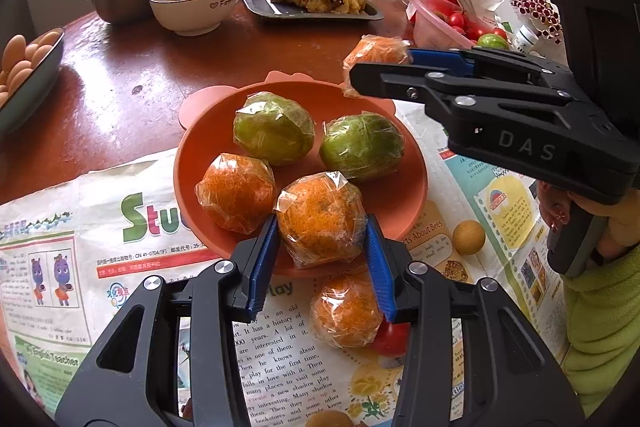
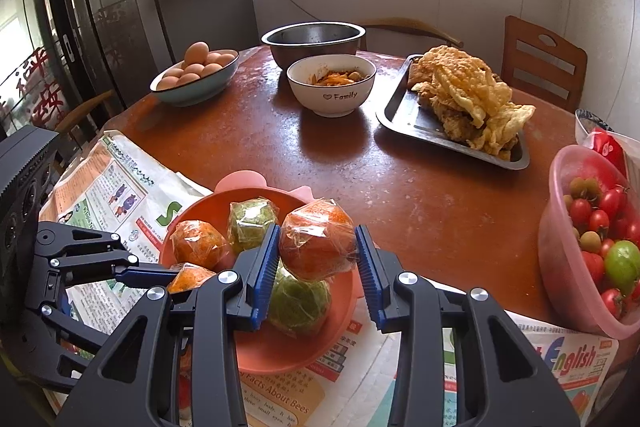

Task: Organize fruits
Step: 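Carry both bagged mandarins up and over the orange plate, then lower both bagged mandarins into the plate and open both tools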

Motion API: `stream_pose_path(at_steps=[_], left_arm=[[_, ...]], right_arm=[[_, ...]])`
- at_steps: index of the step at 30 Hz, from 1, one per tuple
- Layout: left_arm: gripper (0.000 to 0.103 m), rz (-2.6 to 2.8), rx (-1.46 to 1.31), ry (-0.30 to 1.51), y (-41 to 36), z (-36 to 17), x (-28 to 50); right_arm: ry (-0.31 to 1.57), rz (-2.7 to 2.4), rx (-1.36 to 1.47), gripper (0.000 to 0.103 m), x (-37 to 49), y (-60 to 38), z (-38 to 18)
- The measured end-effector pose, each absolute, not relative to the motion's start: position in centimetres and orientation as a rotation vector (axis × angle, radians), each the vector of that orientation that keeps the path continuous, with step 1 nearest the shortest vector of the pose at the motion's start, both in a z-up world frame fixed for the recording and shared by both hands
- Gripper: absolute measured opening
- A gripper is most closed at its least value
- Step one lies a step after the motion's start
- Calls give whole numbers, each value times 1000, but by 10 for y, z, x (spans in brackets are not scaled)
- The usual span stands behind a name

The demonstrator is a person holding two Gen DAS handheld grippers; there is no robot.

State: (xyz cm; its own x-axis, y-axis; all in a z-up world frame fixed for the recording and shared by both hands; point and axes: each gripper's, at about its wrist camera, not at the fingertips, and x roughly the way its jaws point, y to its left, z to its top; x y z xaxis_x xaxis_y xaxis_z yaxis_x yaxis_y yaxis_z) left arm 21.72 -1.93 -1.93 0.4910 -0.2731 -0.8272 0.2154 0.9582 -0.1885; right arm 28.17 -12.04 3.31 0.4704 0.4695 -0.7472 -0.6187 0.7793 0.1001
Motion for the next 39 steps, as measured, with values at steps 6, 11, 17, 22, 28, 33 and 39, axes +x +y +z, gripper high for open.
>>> stream_pose_path(at_steps=[6,11,17,22,28,33,39], left_arm=[[34,-293,-68,1015,-16,-20,218],[34,-286,-67,1013,-14,-19,219],[34,-284,-70,1010,-13,-18,218],[34,-285,-69,1010,-12,-19,218],[34,-285,-74,1008,-11,-19,218],[34,-286,-75,1007,-11,-18,218],[34,-286,-80,1007,-10,-18,218]], right_arm=[[860,677,-202,36,286,-114,28],[872,668,-205,36,292,-113,22],[889,677,-207,36,295,-110,16],[898,683,-214,36,296,-105,12],[908,686,-220,37,296,-101,8],[910,687,-217,38,296,-101,7],[907,675,-216,46,296,-102,10]])
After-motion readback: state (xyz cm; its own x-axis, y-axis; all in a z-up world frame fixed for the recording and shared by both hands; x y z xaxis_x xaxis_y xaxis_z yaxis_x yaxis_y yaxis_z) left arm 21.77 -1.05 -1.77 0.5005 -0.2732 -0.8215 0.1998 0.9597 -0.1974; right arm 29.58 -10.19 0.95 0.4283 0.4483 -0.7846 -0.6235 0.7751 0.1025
